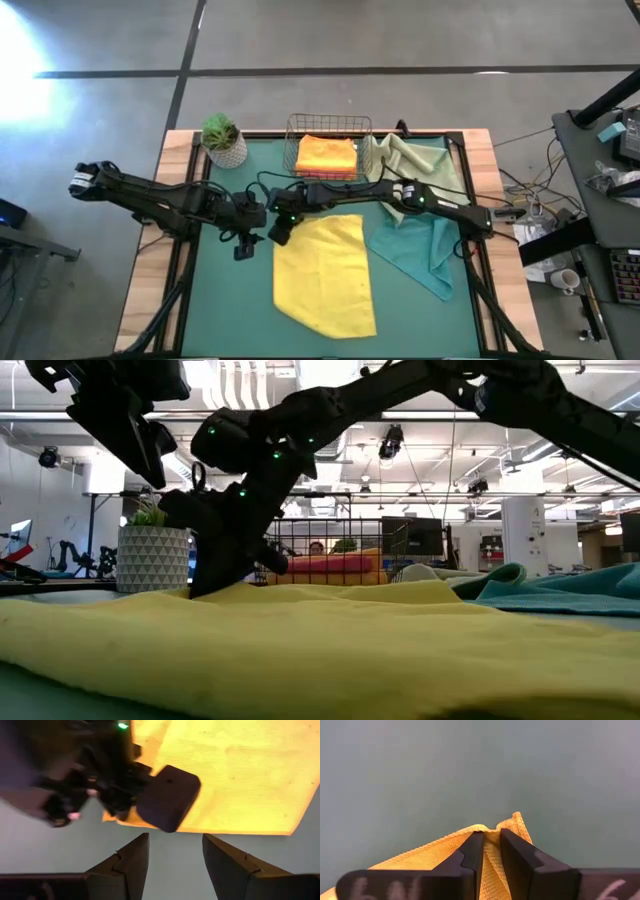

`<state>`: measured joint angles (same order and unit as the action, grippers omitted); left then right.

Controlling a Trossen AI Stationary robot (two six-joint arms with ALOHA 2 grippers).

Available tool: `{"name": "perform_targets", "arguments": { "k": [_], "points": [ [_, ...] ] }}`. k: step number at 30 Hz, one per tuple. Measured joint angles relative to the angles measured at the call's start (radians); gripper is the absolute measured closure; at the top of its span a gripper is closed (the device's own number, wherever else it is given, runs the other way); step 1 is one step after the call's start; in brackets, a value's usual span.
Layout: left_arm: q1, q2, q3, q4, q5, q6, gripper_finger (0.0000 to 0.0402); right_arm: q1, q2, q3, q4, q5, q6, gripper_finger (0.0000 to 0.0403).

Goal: Fold microfiber towels
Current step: Fold the yellow microfiber towel

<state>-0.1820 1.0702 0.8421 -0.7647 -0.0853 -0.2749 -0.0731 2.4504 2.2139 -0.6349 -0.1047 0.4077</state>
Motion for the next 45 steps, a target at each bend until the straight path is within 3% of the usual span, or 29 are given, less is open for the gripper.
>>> {"name": "perform_targets", "arguments": {
  "k": [9, 12, 28, 33, 35, 42, 45],
  "points": [
    [-0.016, 0.008, -0.018, 0.064, 0.001, 0.032, 0.0233, 0.007, -0.064, 0.141, -0.204, 0.028, -0.059, 0.0345],
    [-0.016, 0.011, -0.044, 0.12, 0.0, 0.049, 0.0233, 0.02, -0.108, 0.136, -0.235, 0.085, -0.081, 0.0345],
    [-0.016, 0.029, -0.065, 0.172, -0.001, 0.08, 0.0233, 0.035, -0.198, 0.135, -0.275, 0.145, -0.183, 0.0344],
    [-0.016, 0.029, -0.064, 0.183, -0.002, 0.079, 0.0233, 0.031, -0.19, 0.135, -0.301, 0.386, -0.222, 0.0344],
    [-0.016, 0.029, -0.064, 0.183, -0.002, 0.074, 0.0233, 0.032, -0.191, 0.136, -0.293, 0.422, -0.253, 0.0344],
    [-0.026, 0.029, -0.064, 0.155, 0.005, 0.052, 0.0233, 0.037, -0.239, 0.141, -0.368, 0.259, -0.3, 0.0344],
    [-0.044, 0.029, -0.064, 0.112, 0.009, 0.02, 0.0233, 0.048, -0.27, 0.141, -0.431, 0.258, -0.324, 0.0344]
  ]
}}
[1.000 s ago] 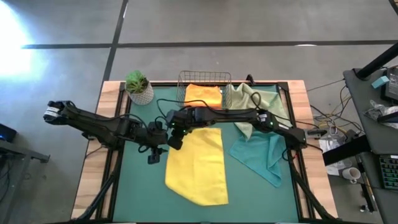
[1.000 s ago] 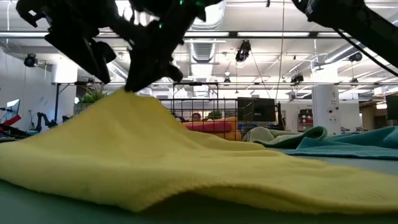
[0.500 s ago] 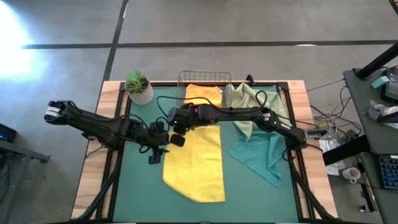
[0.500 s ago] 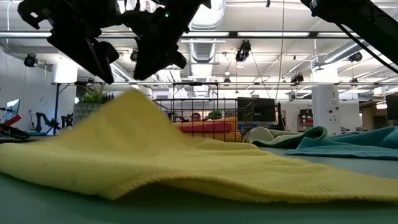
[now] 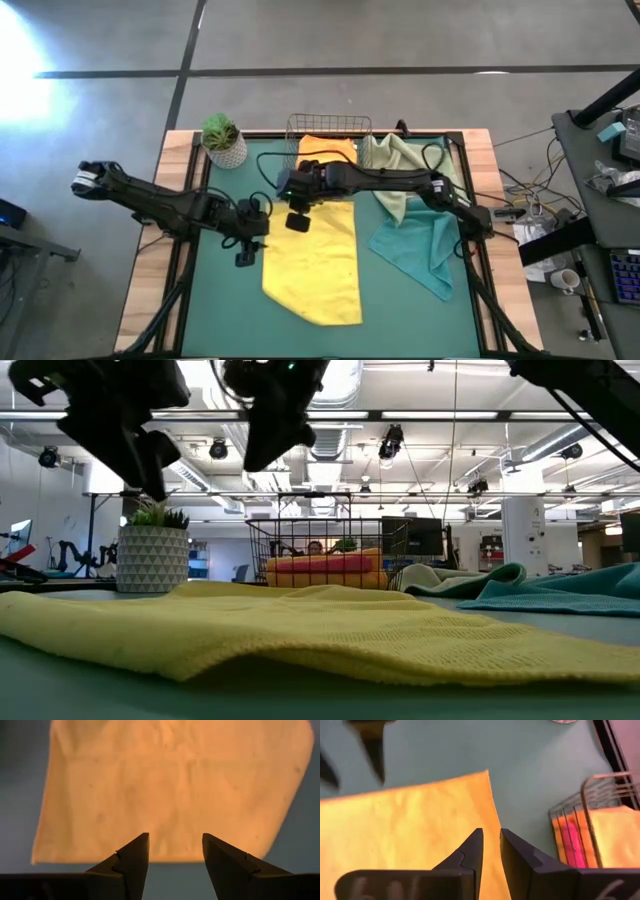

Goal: Fold microfiber towels
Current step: Fold the yellow microfiber towel

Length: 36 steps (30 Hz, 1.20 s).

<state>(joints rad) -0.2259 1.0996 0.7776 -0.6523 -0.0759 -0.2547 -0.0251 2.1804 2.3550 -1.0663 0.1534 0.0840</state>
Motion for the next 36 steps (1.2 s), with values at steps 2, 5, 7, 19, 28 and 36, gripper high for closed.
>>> {"name": "perform_targets", "arguments": {
  "k": [2, 5, 7, 19, 28, 36],
  "points": [
    [-0.021, 0.0, 0.0, -0.021, 0.0, -0.02, 0.0233, 0.01, -0.022, 0.0, -0.058, -0.002, -0.006, 0.0344],
    [-0.064, 0.0, 0.0, -0.044, 0.006, -0.048, 0.0233, 0.029, -0.05, 0.0, -0.142, -0.003, -0.006, 0.0344],
    [-0.094, 0.0, 0.0, -0.061, 0.007, -0.058, 0.0233, 0.045, -0.064, -0.001, -0.183, 0.003, -0.006, 0.0344],
    [-0.148, 0.0, -0.002, -0.099, -0.078, -0.128, 0.0233, 0.148, -0.084, -0.031, -0.383, 0.006, 0.038, 0.0344],
    [-0.147, -0.003, -0.002, -0.122, -0.11, -0.082, 0.0233, 0.185, -0.152, -0.224, -0.445, 0.007, 0.139, 0.0344],
    [-0.124, -0.009, -0.002, -0.16, -0.165, -0.021, 0.0233, 0.196, -0.422, -0.61, -0.198, 0.005, 0.256, 0.0344]
  ]
}}
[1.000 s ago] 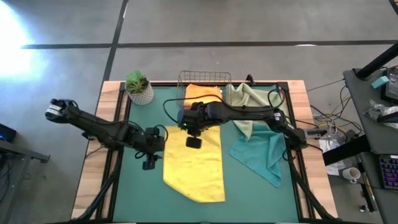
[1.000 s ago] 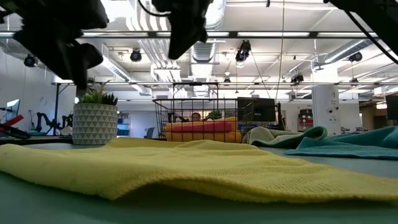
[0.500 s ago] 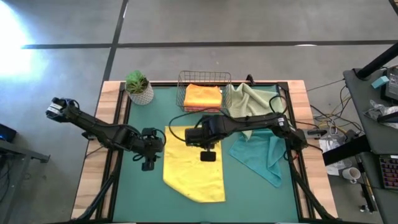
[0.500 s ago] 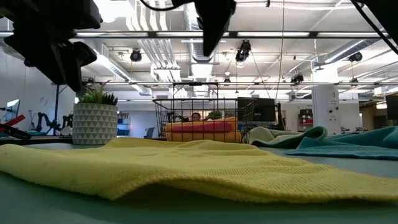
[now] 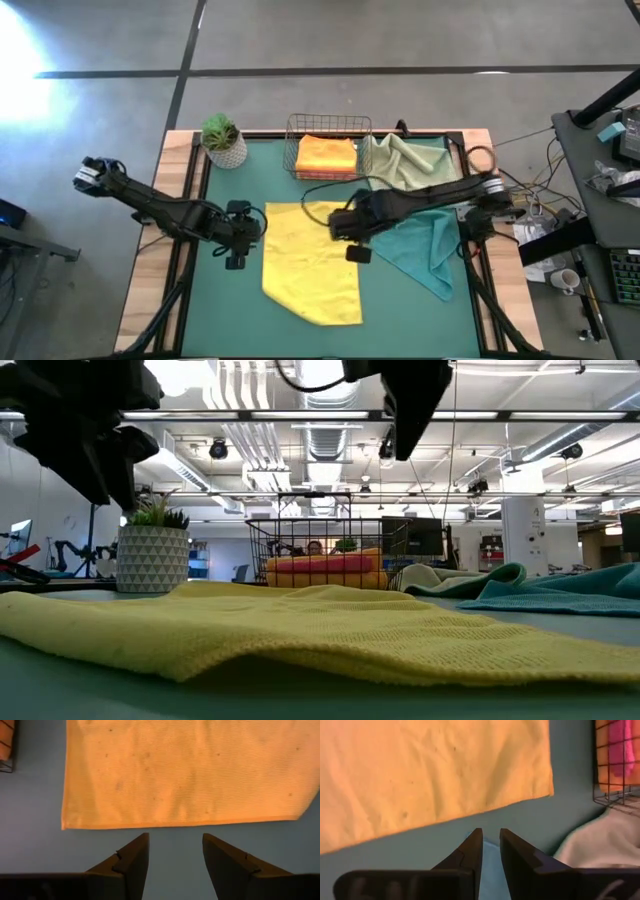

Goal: Fold microfiber towels
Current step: Fold the yellow microfiber towel

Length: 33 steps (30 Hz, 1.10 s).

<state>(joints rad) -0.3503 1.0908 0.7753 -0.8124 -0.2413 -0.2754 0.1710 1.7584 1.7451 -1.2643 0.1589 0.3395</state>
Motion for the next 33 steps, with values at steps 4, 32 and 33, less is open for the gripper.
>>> {"name": "perform_targets", "arguments": {
  "k": [4, 32, 33],
  "points": [
    [0.036, -0.001, 0.0, -0.001, 0.0, 0.046, 0.0233, -0.005, -0.131, -0.184, 0.153, 0.0, 0.055, 0.0344],
    [0.572, 0.002, -0.016, 0.022, 0.32, 0.363, 0.0233, -0.239, -0.585, -1.021, 0.925, -0.055, 0.086, 0.0344],
    [0.581, 0.002, -0.017, 0.027, 0.32, 0.362, 0.0233, -0.251, -0.576, -1.033, 0.96, -0.08, 0.083, 0.0343]
  ]
}}
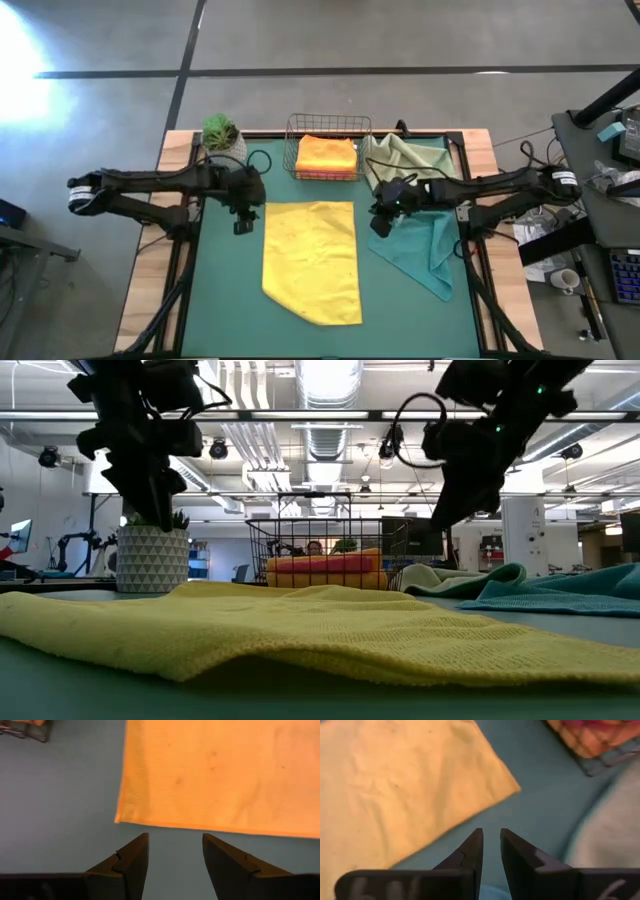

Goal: Fold microfiber towels
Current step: Fold the yellow microfiber towel

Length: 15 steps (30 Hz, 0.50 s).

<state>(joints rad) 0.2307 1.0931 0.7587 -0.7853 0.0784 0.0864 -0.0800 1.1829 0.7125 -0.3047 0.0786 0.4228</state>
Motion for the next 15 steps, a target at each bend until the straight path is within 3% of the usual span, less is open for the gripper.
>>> {"name": "perform_targets", "arguments": {
  "k": [6, 15],
  "points": [
    [0.059, 0.0, 0.0, 0.029, 0.0, -0.002, 0.0233, -0.047, 0.08, -0.023, 0.173, -0.113, -0.005, 0.0315],
    [0.077, 0.0, -0.1, 0.228, 0.011, -0.089, 0.0233, -0.047, 0.237, -0.016, 0.369, -0.106, -0.113, 0.0249]
  ]
}}
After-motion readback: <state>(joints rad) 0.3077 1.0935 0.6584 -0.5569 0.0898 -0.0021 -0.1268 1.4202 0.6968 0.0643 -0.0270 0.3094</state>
